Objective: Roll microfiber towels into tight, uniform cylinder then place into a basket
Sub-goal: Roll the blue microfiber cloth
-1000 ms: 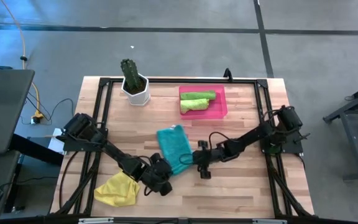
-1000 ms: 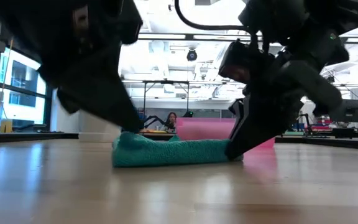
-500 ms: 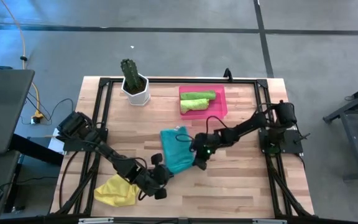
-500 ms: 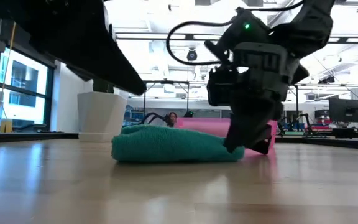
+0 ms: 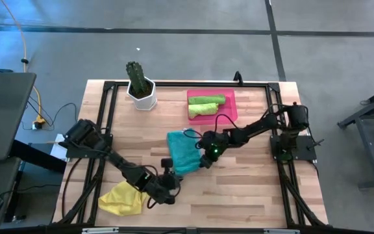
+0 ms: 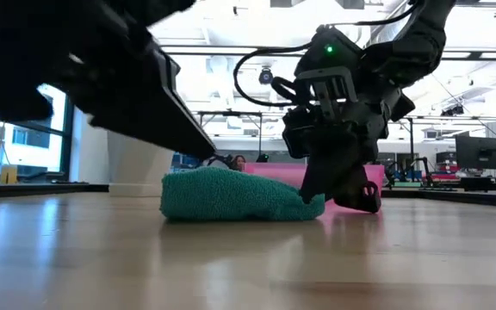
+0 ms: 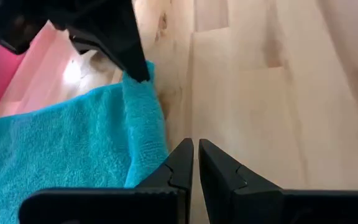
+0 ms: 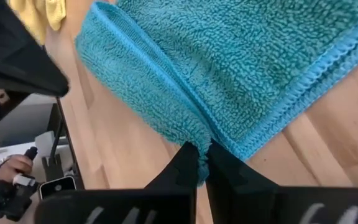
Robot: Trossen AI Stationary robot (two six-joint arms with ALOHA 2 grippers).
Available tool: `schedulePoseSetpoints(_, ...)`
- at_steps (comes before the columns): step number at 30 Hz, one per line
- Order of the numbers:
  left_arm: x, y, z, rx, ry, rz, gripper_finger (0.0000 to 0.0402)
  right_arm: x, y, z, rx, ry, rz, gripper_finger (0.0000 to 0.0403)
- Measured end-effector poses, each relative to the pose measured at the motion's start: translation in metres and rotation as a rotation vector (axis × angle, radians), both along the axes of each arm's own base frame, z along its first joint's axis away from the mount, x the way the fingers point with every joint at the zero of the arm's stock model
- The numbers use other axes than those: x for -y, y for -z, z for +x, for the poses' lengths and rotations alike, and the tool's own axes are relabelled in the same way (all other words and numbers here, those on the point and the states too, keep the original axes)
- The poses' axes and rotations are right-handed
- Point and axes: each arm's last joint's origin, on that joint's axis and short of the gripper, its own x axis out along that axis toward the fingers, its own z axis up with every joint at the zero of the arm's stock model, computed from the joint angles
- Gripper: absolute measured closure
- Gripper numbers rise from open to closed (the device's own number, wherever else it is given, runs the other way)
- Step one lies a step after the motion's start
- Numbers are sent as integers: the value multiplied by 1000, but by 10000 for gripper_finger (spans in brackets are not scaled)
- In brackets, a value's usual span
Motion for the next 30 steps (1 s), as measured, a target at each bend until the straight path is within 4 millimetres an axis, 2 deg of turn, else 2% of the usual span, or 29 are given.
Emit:
schedulePoseSetpoints(6,-12,3,3,-7,-71,68,383,0,0,0,1,7,-9,402)
schedulePoseSetpoints(11,-19,4,5,-25,-76,42,383,1,0,0,2,23,-27,402)
schedulePoseSetpoints(18,-11,-2,8,27,-23,69,383,1,0,1,2,26,-29,402)
schedulePoseSetpoints(30,-26,23,4,-72,-178,-15,383,1,0,1,4,25,-33,402)
